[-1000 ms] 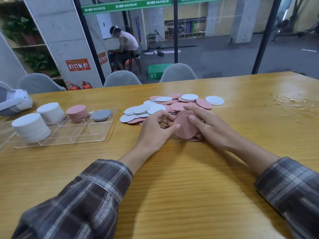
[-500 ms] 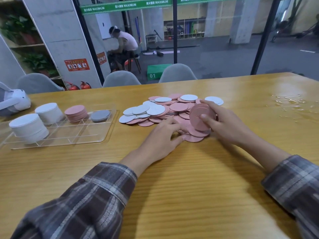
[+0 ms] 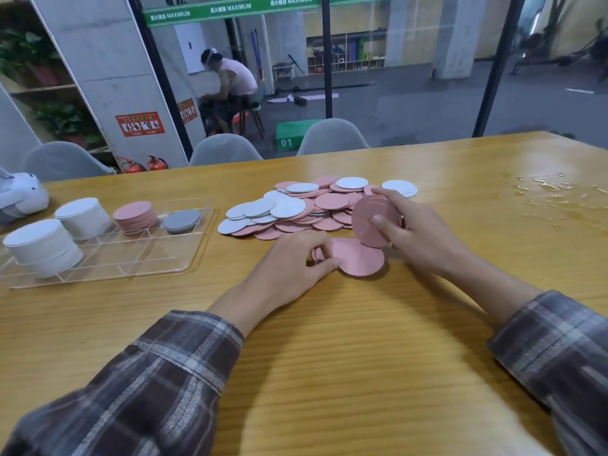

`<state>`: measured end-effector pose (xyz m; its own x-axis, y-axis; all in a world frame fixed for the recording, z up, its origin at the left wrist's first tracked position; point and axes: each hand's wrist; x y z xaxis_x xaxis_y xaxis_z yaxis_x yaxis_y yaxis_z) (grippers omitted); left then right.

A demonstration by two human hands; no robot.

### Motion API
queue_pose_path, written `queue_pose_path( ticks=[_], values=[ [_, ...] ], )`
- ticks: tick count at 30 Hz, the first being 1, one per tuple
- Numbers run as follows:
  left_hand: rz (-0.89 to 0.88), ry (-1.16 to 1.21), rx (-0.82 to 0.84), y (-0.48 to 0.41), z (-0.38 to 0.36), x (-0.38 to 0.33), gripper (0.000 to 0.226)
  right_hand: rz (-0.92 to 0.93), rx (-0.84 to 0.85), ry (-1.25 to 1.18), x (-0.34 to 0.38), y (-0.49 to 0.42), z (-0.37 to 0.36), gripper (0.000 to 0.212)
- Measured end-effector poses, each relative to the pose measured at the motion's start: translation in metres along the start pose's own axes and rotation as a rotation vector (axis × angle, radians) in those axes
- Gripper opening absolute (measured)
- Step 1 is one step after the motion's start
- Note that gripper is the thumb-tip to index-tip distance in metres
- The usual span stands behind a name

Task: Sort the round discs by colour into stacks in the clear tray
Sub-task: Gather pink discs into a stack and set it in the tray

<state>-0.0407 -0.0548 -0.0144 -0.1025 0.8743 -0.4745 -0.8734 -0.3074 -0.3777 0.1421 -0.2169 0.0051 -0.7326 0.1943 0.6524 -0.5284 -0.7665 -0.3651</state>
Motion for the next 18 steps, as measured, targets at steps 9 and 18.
queue_pose_path(
  ticks=[9, 18],
  values=[
    [0.091, 0.039, -0.077, -0.001, 0.005, -0.003, 0.045, -0.002, 0.009, 0.013, 0.005, 0.001, -0.005, 0.049],
    [0.236, 0.162, -0.142, -0.002, 0.012, -0.004, 0.038, -0.018, 0.053, 0.027, 0.006, 0.002, -0.007, 0.050]
  ],
)
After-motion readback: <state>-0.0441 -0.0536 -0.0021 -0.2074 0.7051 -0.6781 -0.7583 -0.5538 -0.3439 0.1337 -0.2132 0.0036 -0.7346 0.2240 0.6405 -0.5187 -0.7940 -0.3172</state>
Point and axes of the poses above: each hand's wrist, its own y-axis away from the middle knuckle, its own z-axis out of the back of the hand, x = y × z
